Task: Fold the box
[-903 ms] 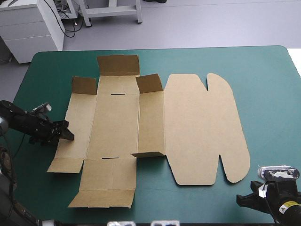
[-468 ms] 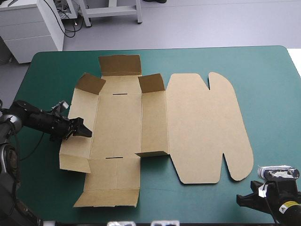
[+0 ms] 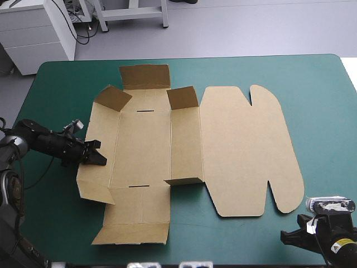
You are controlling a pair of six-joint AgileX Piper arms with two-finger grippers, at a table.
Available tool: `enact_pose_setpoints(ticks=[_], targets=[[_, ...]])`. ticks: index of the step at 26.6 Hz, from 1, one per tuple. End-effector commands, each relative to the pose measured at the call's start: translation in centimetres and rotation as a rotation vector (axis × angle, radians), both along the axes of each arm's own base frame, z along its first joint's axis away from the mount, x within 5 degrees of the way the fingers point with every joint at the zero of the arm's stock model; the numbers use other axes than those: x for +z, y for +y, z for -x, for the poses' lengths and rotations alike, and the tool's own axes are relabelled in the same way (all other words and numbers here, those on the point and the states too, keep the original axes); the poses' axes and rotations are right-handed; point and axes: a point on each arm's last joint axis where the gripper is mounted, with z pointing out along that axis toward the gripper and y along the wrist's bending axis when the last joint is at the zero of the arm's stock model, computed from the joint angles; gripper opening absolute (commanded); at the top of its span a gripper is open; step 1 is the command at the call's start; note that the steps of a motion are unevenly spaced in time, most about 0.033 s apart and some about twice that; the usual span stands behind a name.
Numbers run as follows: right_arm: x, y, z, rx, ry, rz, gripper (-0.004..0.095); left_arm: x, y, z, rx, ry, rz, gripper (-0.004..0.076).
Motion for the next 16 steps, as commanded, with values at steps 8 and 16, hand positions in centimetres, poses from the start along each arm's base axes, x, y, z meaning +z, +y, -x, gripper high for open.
enact_pose_setpoints(ticks=[8,16], targets=[[1.1,0.0,-0.4,0.002,-0.069,-0.004,-0.0014,7.4,-1.7,-4.6,-0.098,-0.380,-0.154,-0.0008],[1.1,0.0,-0.4,0.002,-0.069,-0.004,-0.0014,17.9,-10.1,-9.2,-0.442,-1.057,-0.740,-0.0008]])
